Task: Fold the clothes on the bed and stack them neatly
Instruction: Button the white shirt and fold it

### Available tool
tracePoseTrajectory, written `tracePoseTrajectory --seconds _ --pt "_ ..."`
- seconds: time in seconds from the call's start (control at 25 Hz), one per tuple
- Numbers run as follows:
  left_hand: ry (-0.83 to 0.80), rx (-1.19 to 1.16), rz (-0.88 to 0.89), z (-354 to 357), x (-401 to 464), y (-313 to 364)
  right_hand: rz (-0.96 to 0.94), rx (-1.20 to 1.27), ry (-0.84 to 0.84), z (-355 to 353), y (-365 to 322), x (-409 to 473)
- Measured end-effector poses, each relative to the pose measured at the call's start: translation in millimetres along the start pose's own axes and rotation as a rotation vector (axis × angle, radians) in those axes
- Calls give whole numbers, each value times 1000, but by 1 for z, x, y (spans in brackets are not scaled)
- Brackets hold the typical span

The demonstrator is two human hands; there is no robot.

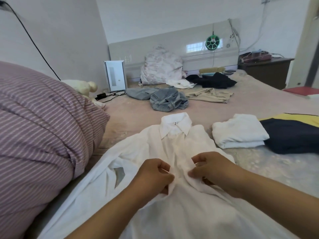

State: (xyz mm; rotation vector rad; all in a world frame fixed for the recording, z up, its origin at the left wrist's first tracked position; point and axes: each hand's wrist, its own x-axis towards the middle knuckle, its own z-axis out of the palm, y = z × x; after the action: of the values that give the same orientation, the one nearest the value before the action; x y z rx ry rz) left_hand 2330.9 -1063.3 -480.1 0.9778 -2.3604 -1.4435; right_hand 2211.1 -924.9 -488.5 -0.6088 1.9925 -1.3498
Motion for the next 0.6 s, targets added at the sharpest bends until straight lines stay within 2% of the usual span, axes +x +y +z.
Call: tracePoseTrajectory --seconds 0.12,0.24,0.36,0.6 --pt "-19 -56 -64 0 -4 -8 15 -64 16 5 0 -6" --pt "-36 -129 -119 -1 -3 -13 66 8 50 14 -2 -7" --pt "-107 -292 -186 -4 -1 -16 18 -142 94 24 -7 -10" --pt "-204 -481 -282 -15 3 -11 57 -42 132 28 -11 -16"
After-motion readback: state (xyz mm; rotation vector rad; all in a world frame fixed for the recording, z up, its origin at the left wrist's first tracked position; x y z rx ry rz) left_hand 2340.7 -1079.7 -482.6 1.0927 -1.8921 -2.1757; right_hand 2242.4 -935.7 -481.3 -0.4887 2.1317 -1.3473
